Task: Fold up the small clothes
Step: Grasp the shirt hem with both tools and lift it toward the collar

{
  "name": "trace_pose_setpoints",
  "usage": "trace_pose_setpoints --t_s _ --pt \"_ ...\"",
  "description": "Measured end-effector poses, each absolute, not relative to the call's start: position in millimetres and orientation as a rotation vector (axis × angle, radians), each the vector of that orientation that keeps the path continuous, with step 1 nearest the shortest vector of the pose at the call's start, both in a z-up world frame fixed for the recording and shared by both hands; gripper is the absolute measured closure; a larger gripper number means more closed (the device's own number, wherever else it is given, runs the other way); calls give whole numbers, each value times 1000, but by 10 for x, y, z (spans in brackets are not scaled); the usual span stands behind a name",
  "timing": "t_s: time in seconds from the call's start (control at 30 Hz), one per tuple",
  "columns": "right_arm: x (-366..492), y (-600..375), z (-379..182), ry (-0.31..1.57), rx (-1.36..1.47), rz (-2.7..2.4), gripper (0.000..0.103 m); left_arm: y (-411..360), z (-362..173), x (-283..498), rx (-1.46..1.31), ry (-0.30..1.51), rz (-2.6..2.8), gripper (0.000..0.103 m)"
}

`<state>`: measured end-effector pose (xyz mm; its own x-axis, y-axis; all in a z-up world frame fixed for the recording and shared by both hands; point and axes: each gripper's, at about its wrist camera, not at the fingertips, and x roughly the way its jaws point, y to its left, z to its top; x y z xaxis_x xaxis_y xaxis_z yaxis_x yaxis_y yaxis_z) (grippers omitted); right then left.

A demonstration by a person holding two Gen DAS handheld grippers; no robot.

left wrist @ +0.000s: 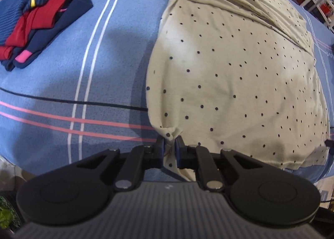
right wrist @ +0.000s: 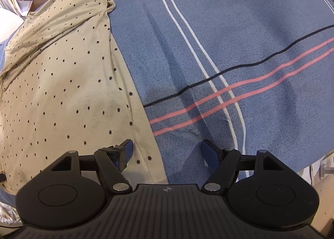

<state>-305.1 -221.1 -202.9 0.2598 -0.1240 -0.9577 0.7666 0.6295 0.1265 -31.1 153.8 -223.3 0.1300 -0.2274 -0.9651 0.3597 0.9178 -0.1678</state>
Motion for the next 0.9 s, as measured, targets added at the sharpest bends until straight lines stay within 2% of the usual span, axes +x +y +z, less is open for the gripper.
trace_pose_setpoints --t_s 0.13,0.17,0.2,0.23,0.33,0.43,0.57,0.7,0.9 --pt "-3127 -2122 -2015 1153 698 -606 0 1627 -2202 -294 77 1386 -416 94" --pt "-3139 -2096 -2032 1159 708 -595 3 1636 -2195 -292 72 1385 -417 94" --pt "-3141 -2065 -2056 1165 724 -581 15 1635 -2190 -289 72 1385 -419 94" --pt "-3142 -2042 -2073 1166 730 -571 36 1632 -2188 -285 72 1386 -418 94" --pt "-3113 -1990 -2097 1163 758 -544 71 1624 -2174 -263 55 1390 -421 94" --pt "-3107 -2016 -2059 1152 803 -539 90 1630 -2122 -214 37 1382 -417 94" --pt "-3096 -2203 -1907 1044 1001 -524 94 1631 -1978 48 -81 1369 -396 94" --pt "-2740 -2512 -1736 931 1096 -494 94 1311 -1822 527 -65 1283 -442 94" --pt "-1726 -2988 -1596 843 1022 -458 94 607 -1638 1561 -7 1126 -461 94"
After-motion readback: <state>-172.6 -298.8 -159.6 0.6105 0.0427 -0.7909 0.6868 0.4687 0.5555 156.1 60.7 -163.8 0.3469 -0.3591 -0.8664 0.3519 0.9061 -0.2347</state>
